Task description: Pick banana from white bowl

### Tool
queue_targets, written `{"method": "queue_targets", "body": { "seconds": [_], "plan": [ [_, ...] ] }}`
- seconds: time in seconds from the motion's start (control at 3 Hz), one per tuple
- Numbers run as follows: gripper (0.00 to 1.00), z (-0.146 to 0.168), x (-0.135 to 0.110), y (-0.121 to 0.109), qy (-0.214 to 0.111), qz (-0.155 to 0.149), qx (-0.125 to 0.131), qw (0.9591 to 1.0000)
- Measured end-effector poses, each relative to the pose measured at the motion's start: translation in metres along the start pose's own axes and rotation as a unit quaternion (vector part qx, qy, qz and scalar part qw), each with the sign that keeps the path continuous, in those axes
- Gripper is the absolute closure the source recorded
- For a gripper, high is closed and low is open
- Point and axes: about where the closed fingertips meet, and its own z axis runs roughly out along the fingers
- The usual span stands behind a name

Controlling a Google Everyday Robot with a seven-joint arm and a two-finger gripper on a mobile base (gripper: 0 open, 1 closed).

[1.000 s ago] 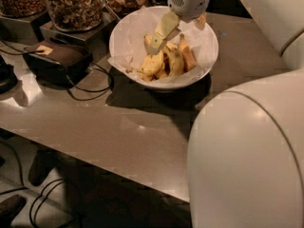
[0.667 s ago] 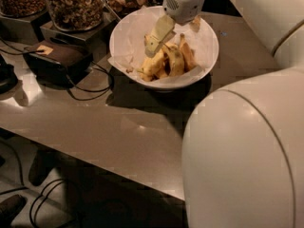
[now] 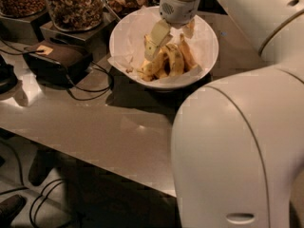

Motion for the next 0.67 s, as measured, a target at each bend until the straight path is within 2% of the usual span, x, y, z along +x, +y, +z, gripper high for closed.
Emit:
{"method": "queue_targets", "body": {
  "seconds": [0.33,0.67],
  "plan": [
    [0.17,0.0051,-0.0025,-0.0016,0.004,0.006,-0.002,1.0],
    [0.22,0.0071,-0.0044,-0.0037,0.004,0.014,-0.004,0.9999]
  ]
}}
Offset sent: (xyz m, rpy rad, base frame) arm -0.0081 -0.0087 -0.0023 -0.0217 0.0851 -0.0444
